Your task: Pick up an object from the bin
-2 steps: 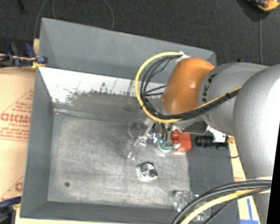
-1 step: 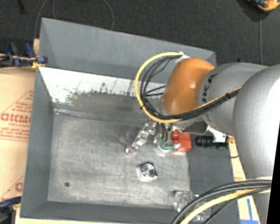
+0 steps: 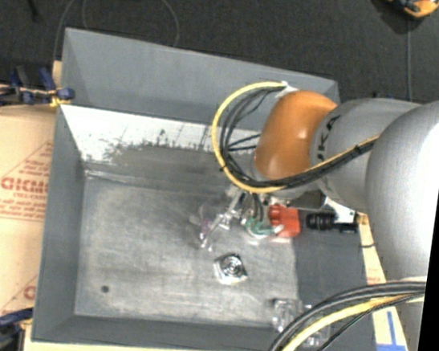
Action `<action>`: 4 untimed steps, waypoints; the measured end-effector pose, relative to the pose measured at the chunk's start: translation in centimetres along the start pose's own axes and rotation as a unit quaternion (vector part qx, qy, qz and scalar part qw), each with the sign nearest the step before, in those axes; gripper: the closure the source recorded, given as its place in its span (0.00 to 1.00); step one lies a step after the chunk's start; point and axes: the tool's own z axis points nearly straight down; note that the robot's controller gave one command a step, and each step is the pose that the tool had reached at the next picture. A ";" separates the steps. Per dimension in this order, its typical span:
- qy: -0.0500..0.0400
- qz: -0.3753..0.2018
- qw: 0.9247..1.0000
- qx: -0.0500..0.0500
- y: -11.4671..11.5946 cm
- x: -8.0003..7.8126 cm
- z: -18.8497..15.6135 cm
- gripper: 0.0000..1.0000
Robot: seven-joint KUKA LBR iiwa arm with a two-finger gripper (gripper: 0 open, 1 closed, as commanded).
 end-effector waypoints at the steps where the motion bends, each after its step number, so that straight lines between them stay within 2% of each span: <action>1: 0.000 -0.001 1.000 0.001 -0.1 0.0 0.0 1.00; 2: -0.003 0.001 1.000 -0.003 -0.1 -1.2 -5.1 1.00; 3: -0.004 -0.137 0.991 -0.001 1.7 -0.9 -11.9 1.00; 4: -0.001 -0.136 0.991 -0.001 1.6 -0.8 -11.7 0.00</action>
Offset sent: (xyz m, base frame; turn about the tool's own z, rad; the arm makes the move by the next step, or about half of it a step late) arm 0.0000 0.0000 0.0000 0.0000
